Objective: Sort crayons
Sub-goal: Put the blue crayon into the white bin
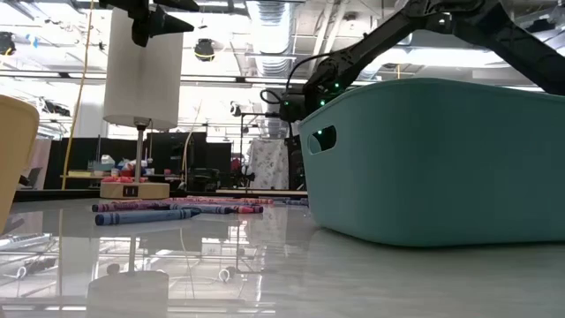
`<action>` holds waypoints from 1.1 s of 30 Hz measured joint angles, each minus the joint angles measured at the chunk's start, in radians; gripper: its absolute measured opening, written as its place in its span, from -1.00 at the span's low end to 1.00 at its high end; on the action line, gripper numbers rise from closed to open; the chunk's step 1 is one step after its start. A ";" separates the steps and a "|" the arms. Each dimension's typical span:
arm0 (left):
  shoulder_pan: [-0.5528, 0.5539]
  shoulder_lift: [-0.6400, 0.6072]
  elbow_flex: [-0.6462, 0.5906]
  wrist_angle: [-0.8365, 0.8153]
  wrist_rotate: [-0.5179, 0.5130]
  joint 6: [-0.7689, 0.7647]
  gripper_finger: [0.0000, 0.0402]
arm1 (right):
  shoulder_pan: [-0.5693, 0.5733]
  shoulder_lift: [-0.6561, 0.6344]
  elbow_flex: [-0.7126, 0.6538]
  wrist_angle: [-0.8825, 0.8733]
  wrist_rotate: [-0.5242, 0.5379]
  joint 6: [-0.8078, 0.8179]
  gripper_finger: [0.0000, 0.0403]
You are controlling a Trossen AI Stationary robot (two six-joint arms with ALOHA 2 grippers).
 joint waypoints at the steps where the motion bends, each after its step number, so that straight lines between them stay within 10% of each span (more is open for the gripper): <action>1: 0.000 0.000 0.000 0.000 0.002 0.000 0.16 | -0.006 0.000 0.000 -0.004 -0.002 0.000 -0.05; 19: 0.000 0.000 0.000 0.000 0.002 0.014 0.16 | -0.052 0.066 0.007 -0.047 -0.098 0.026 -0.08; 33: 0.000 0.000 0.000 0.000 0.002 0.012 0.16 | -0.036 0.067 0.003 -0.070 -0.091 0.061 -0.96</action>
